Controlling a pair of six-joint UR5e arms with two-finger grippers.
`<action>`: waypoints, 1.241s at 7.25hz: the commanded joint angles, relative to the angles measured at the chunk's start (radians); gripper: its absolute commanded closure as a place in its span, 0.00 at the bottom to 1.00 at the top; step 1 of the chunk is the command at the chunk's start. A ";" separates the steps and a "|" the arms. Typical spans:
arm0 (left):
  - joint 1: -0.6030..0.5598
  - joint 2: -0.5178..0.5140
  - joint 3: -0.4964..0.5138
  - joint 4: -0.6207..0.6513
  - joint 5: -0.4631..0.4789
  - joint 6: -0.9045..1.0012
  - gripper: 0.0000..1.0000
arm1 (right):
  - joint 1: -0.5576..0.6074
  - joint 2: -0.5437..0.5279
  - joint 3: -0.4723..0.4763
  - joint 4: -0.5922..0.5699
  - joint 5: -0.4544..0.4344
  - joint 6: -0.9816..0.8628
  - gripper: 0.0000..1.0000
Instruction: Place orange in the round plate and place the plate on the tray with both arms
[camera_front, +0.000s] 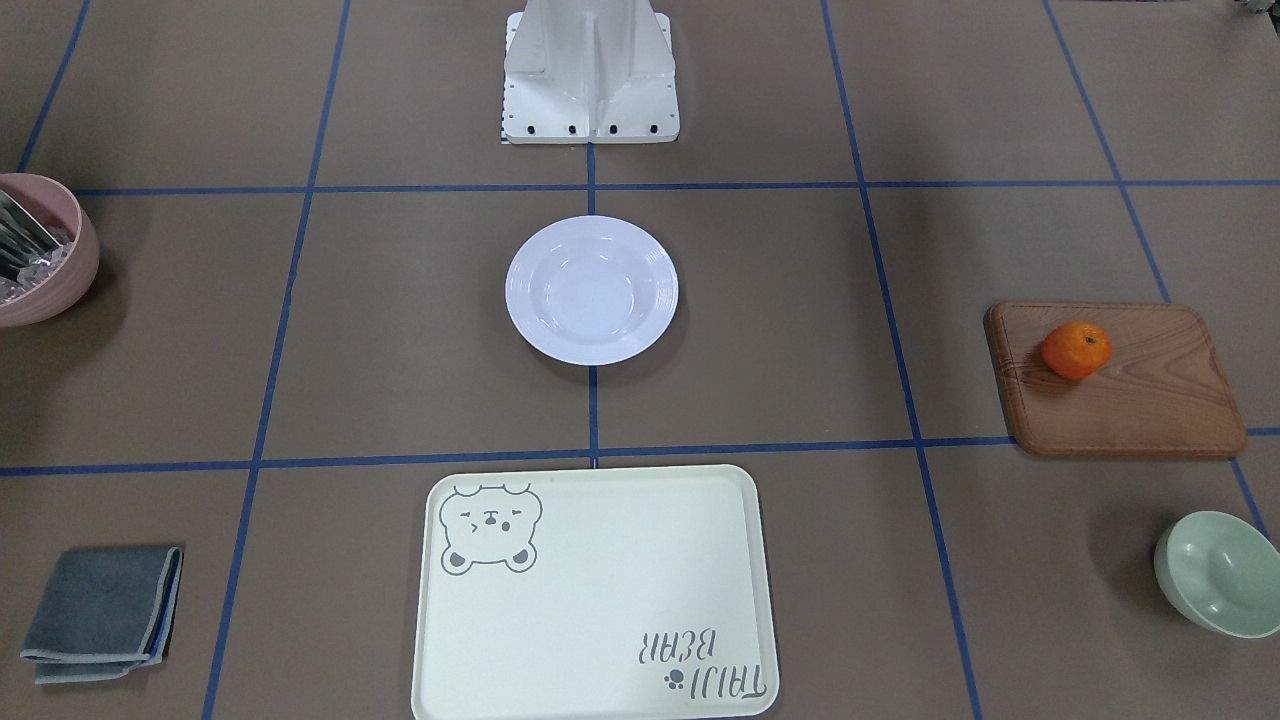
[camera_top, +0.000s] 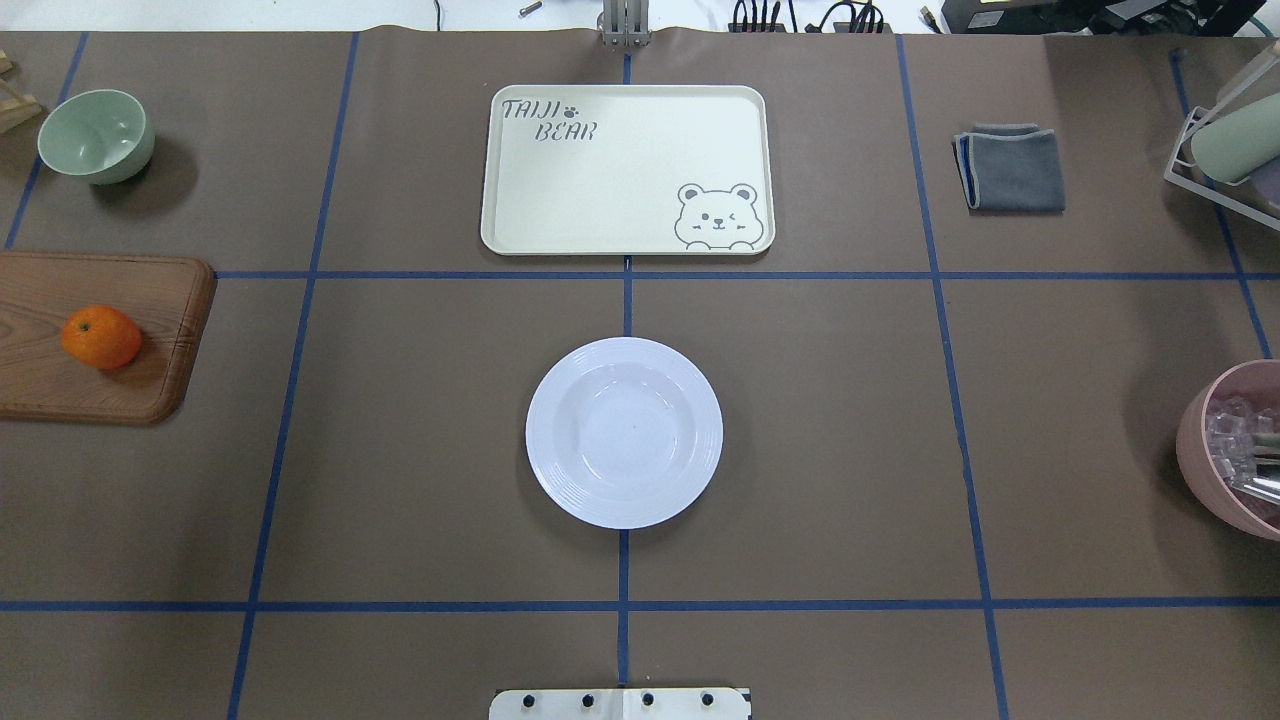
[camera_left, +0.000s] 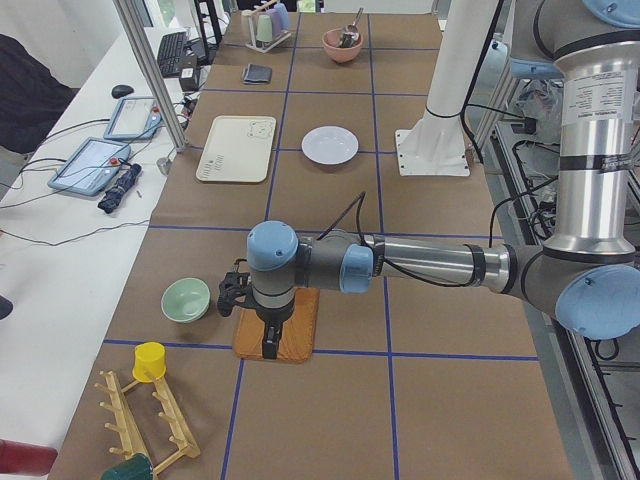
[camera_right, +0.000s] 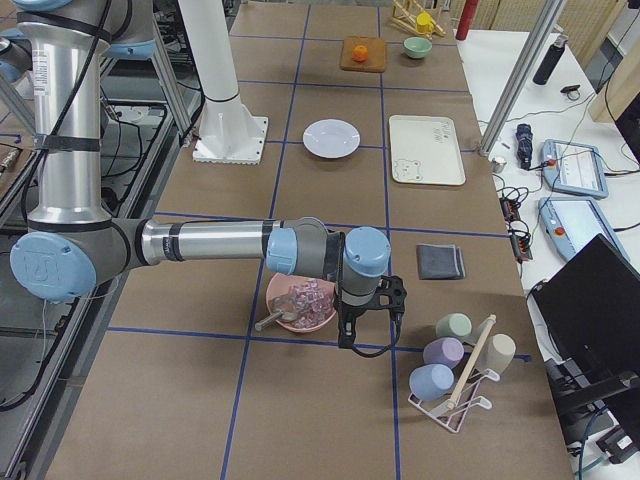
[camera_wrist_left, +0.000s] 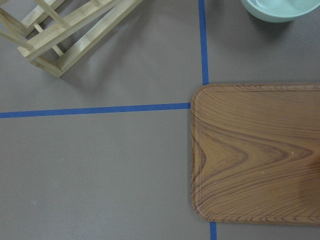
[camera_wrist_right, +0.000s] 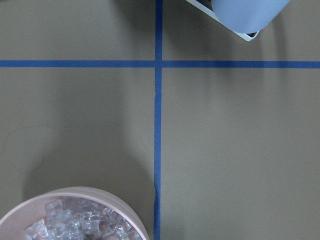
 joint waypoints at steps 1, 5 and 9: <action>0.000 -0.001 -0.002 -0.002 -0.001 0.002 0.02 | 0.000 0.000 0.004 0.000 0.000 -0.001 0.00; 0.009 -0.003 -0.007 -0.002 -0.001 0.001 0.02 | 0.000 0.003 0.001 0.001 -0.001 -0.001 0.00; 0.014 -0.001 0.004 -0.009 0.013 0.001 0.02 | 0.000 0.001 0.002 0.000 -0.001 0.001 0.00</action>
